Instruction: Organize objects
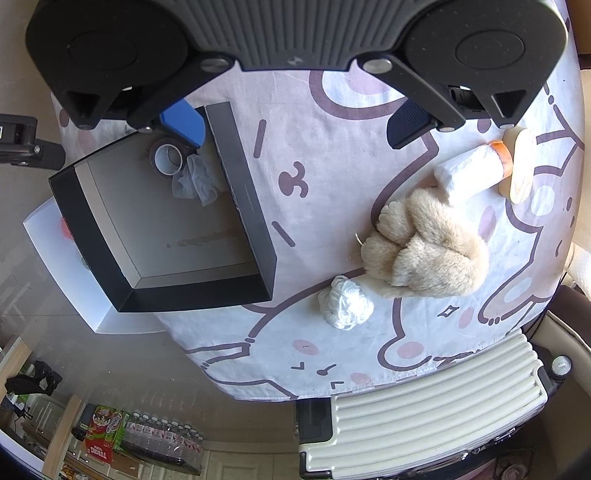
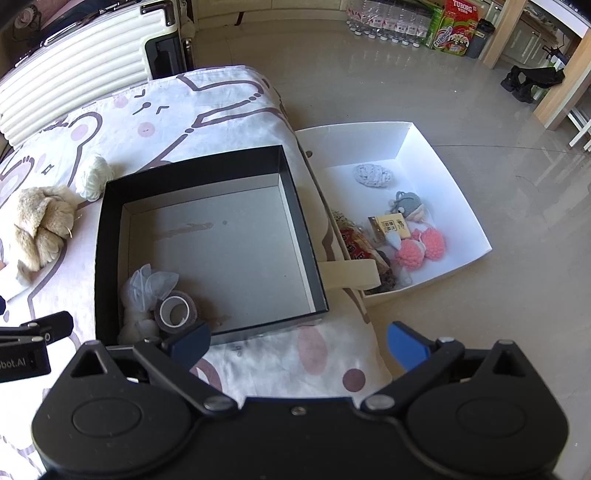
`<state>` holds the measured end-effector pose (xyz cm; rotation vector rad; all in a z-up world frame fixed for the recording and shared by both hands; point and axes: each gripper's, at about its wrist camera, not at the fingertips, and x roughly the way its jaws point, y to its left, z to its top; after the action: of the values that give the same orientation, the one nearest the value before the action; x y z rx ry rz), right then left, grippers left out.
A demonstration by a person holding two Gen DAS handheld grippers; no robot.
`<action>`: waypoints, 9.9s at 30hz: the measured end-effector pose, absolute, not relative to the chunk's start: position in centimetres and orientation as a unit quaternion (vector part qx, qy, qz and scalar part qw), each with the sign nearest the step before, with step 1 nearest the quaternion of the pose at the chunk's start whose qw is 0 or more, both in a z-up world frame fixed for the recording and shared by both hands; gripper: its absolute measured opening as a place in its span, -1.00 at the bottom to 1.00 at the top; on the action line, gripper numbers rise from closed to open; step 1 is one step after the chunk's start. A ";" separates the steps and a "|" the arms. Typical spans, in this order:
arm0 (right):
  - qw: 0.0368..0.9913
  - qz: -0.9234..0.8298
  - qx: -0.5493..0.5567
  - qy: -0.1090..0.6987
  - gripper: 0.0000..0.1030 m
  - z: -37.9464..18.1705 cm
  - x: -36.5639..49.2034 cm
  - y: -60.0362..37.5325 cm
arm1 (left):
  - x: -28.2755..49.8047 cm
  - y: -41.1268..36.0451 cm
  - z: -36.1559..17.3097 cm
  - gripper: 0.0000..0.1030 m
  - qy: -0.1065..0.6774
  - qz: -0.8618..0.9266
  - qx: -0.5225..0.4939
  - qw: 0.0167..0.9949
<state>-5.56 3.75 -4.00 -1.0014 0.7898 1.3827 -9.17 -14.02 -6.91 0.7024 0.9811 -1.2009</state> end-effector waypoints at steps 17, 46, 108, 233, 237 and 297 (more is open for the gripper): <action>0.598 0.585 -0.424 0.346 1.00 -4.4 -4.9 3.7 | -9.0 -14.1 -7.3 1.00 0.434 -0.527 0.315 0.659; 0.560 0.626 -0.422 0.341 1.00 -4.8 -13.7 4.4 | 0.2 -8.6 -6.9 1.00 0.450 -0.468 0.286 0.705; 0.536 0.752 -0.307 0.231 1.00 -0.4 -27.9 1.0 | 11.3 1.6 -4.2 1.00 0.398 -0.417 0.168 0.800; 0.456 0.684 -0.460 0.337 0.68 -10.6 -33.7 8.6 | 13.2 -7.6 -16.2 -0.08 0.507 -0.480 0.303 0.649; 0.455 0.684 -0.463 0.334 0.68 -10.7 -33.6 8.6 | 13.7 -8.1 -16.5 -0.08 0.520 -0.469 0.291 0.652; 0.572 0.718 -0.313 0.243 0.68 0.6 -29.7 2.1 | 12.4 0.8 -1.5 -0.11 0.377 -0.525 0.199 0.737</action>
<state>-29.67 2.14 0.59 -0.7342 0.5696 1.6843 12.38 0.81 -1.53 0.4374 0.8277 -1.1522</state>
